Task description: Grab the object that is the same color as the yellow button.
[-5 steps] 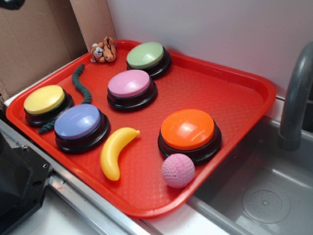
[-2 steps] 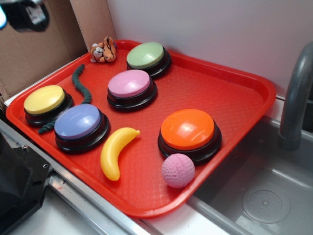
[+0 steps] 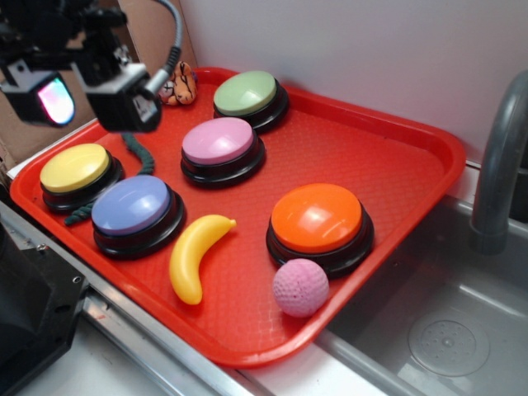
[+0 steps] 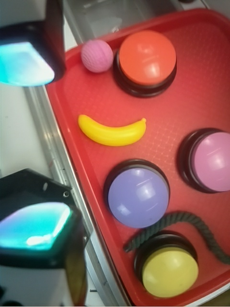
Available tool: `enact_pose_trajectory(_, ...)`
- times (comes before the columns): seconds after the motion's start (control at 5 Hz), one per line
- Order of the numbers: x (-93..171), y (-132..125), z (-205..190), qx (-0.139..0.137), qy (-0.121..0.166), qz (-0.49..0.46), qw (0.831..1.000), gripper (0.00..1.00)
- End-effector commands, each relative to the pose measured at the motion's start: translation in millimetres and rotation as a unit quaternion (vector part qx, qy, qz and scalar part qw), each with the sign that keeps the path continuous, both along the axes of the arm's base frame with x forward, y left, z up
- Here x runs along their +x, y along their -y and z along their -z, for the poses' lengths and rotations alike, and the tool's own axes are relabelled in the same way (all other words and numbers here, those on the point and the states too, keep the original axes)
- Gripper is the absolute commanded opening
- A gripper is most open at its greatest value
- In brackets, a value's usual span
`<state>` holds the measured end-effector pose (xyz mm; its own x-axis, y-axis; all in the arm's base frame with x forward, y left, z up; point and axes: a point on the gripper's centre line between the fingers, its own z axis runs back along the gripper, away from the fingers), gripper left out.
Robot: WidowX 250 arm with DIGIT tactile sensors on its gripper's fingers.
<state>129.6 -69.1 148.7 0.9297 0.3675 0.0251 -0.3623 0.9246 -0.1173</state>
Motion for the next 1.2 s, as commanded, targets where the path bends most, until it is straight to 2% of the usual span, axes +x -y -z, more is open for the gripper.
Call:
enact_pose_trajectory(0.0, 8, 11, 62, -0.025, -0.01, -0.08, 0.996, 1.0)
enact_pose_trajectory(0.2, 8, 10, 80, -0.027, 0.005, -0.106, 0.994, 1.0)
enact_pose_trajectory(0.4, 8, 13, 107, -0.049, 0.022, -0.11, 0.992, 1.0)
enact_pose_trajectory(0.6, 10, 17, 125, -0.023, 0.025, -0.129, 0.991, 1.0)
enact_pose_trajectory(1.0, 15, 23, 138, -0.032, 0.021, -0.118, 0.992, 1.0)
